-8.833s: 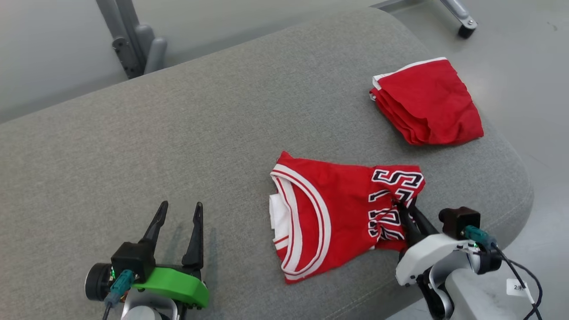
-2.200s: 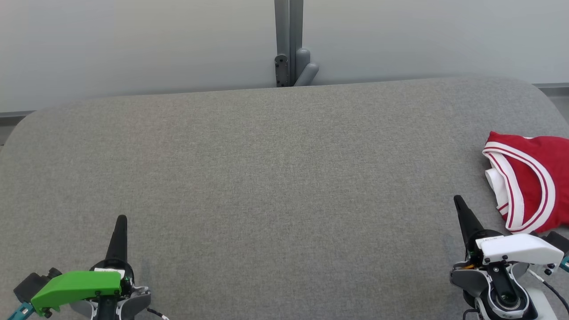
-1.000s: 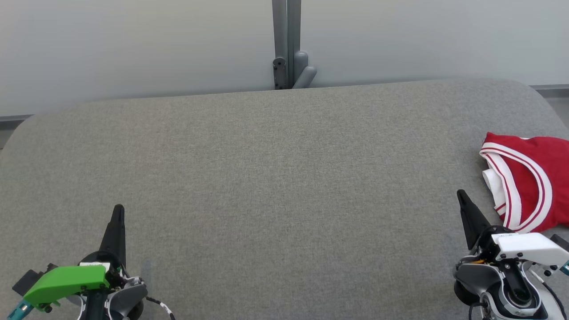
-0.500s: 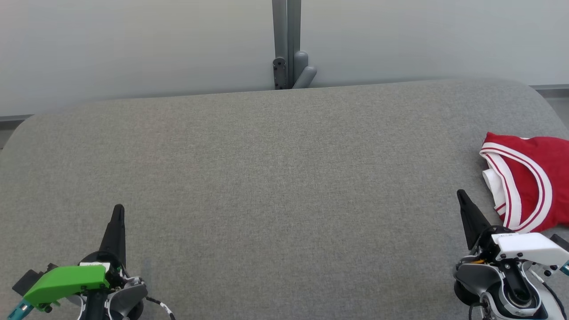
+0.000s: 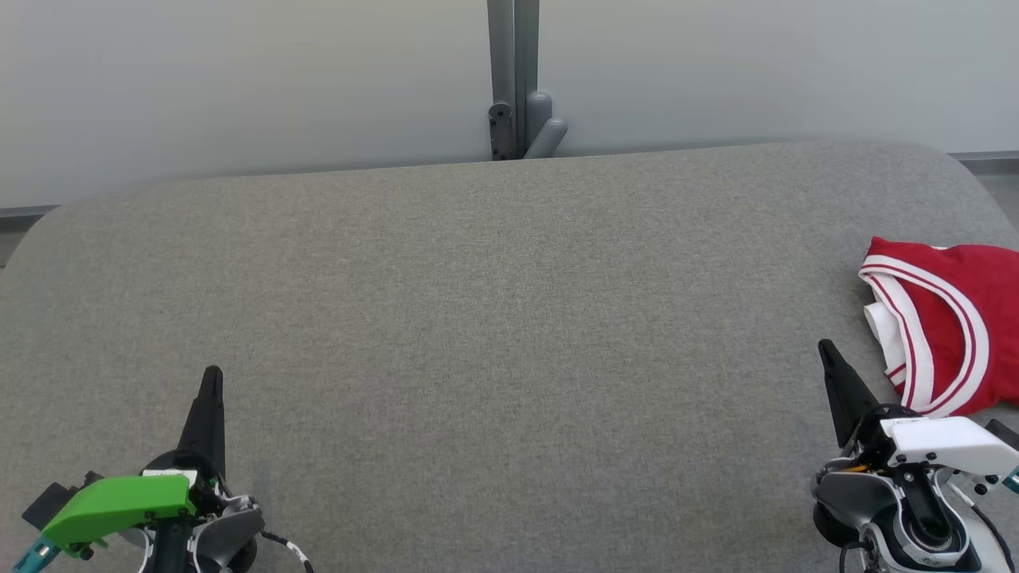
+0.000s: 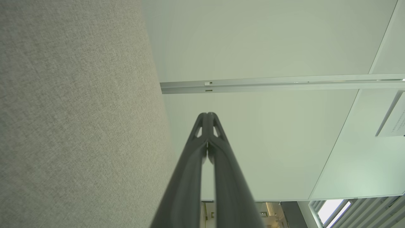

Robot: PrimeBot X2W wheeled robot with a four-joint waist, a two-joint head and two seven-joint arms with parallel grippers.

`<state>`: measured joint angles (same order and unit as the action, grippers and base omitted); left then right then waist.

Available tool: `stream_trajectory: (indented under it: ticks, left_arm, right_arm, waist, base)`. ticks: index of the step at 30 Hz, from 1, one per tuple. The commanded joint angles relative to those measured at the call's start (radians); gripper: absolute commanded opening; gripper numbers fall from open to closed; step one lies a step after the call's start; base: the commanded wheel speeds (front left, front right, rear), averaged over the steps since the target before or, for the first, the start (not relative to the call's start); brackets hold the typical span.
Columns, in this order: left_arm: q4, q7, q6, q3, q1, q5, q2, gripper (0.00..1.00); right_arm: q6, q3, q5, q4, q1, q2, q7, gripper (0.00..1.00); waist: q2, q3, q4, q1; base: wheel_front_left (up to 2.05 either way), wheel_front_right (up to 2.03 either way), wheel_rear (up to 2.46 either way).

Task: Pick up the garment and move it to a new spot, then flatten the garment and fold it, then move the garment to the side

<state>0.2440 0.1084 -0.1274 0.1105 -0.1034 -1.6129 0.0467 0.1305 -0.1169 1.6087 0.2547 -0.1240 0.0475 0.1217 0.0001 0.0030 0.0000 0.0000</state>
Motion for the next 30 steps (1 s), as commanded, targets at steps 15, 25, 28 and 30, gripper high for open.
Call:
stream_trajectory:
  ticks: [15, 25, 28, 30]
  left_arm:
    - [-0.001, 0.001, -0.007, 0.004, -0.009, -0.001, 0.007, 0.0]
    - [-0.001, 0.001, -0.007, 0.004, -0.009, -0.001, 0.007, 0.0]
    - [-0.001, 0.001, -0.007, 0.004, -0.009, -0.001, 0.007, 0.0]
    - [-0.001, 0.001, -0.007, 0.004, -0.009, -0.001, 0.007, 0.0]
  right_arm:
    - [0.0, -0.002, 0.006, -0.004, 0.013, 0.005, 0.002, 0.0]
    - [0.0, -0.002, 0.006, -0.004, 0.013, 0.005, 0.002, 0.0]
    - [0.0, -0.002, 0.006, -0.004, 0.013, 0.005, 0.002, 0.0]
    - [0.0, -0.002, 0.006, -0.004, 0.013, 0.005, 0.002, 0.0]
  waist:
    - [-0.0001, 0.0, 0.0, 0.0]
    - [-0.0001, 0.0, 0.0, 0.0]
    - [-0.0001, 0.0, 0.0, 0.0]
    - [-0.0001, 0.0, 0.0, 0.0]
  base:
    - [0.0, 0.0, 0.0]
    - [0.0, 0.0, 0.0]
    - [0.0, 0.0, 0.0]
    - [0.0, 0.0, 0.0]
